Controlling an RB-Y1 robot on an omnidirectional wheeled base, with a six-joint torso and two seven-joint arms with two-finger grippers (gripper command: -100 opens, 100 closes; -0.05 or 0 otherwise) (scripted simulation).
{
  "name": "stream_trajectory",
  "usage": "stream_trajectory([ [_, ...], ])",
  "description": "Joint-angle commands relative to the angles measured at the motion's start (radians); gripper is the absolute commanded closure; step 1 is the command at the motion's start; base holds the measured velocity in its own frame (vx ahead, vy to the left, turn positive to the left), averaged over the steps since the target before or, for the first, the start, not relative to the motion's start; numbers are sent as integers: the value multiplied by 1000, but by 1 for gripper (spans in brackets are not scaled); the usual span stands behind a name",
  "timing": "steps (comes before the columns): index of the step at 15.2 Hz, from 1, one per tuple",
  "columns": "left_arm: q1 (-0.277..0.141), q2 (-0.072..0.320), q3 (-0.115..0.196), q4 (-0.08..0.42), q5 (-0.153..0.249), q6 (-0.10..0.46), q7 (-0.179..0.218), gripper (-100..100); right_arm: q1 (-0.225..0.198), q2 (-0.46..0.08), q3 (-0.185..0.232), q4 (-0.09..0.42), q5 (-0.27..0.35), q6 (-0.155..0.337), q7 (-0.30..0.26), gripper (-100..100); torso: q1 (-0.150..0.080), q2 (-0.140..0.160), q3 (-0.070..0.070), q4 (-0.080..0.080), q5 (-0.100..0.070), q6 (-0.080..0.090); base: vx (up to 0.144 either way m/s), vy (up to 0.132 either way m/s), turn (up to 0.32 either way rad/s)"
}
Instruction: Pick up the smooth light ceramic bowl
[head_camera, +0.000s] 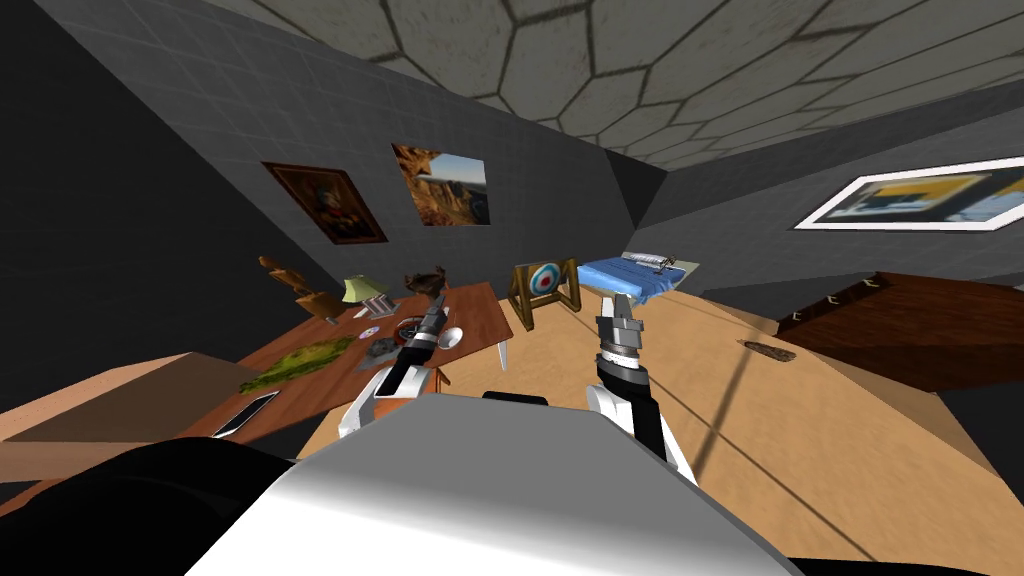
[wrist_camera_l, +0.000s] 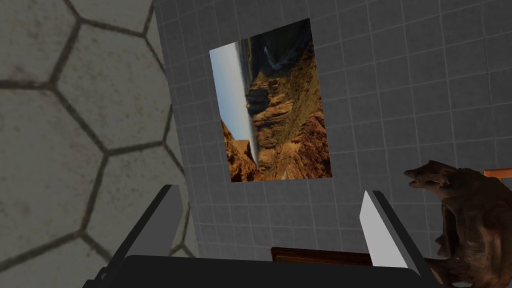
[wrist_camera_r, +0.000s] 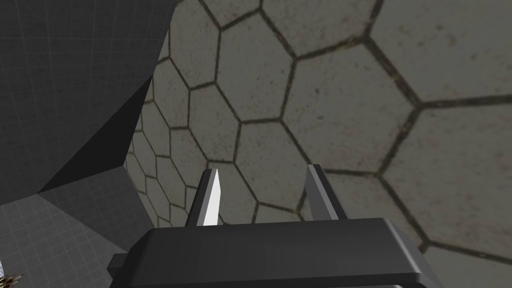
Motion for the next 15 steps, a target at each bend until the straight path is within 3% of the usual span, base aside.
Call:
stream_trajectory([
  [1, 2, 20, 14, 18, 8, 50, -3, -100, 0, 0, 0, 0, 0, 0, 0, 0, 0, 0, 0, 0, 0, 0, 9, 20, -98],
  [2, 2, 20, 14, 18, 8, 50, -3, -100, 0, 0, 0, 0, 0, 0, 0, 0, 0, 0, 0, 0, 0, 0, 7, 22, -81],
  [7, 8, 49, 50, 55, 30, 152, -6, -100, 0, 0, 0, 0, 0, 0, 0, 0, 0, 0, 0, 0, 0, 0, 9, 20, -101],
  [15, 16, 57, 89, 95, 56, 293, -9, -100, 0, 0, 0, 0, 0, 0, 0, 0, 0, 0, 0, 0, 0, 0, 6, 20, -87],
])
